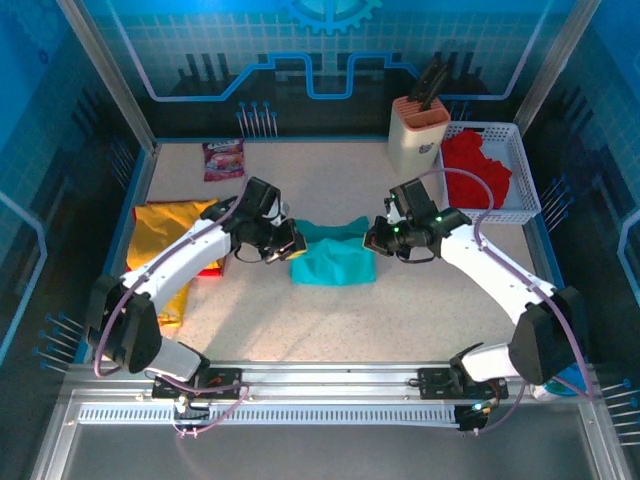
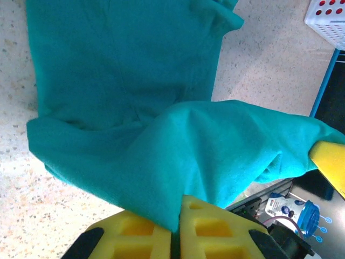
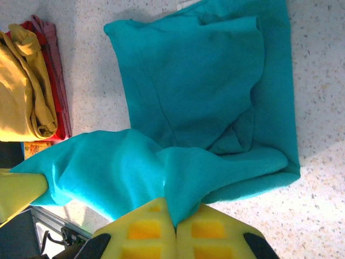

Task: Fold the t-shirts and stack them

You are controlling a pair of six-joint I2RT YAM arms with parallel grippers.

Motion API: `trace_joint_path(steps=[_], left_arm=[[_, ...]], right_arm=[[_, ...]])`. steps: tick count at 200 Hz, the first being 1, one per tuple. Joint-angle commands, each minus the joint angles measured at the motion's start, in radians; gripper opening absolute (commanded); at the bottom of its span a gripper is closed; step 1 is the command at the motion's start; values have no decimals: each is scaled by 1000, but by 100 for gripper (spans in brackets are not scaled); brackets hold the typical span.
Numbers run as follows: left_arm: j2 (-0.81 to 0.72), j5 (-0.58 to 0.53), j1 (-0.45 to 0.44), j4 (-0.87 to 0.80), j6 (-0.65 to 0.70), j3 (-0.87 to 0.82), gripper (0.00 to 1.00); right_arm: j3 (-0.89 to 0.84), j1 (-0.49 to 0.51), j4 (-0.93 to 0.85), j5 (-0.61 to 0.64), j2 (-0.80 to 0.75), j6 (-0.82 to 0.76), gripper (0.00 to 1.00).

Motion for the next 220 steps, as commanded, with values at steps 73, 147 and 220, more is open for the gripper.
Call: trace_joint_path(steps=[73,147,220], left_arm=[[178,106,96,80,60,133,10],[324,148,141,117,63,231,10],[413,157,189,151,77,274,14]], right_arm=[[126,-103,47,-93,150,-63,0],[243,-130,56,-97,305,-116,0],[358,-134,73,-106,461,-139,0]])
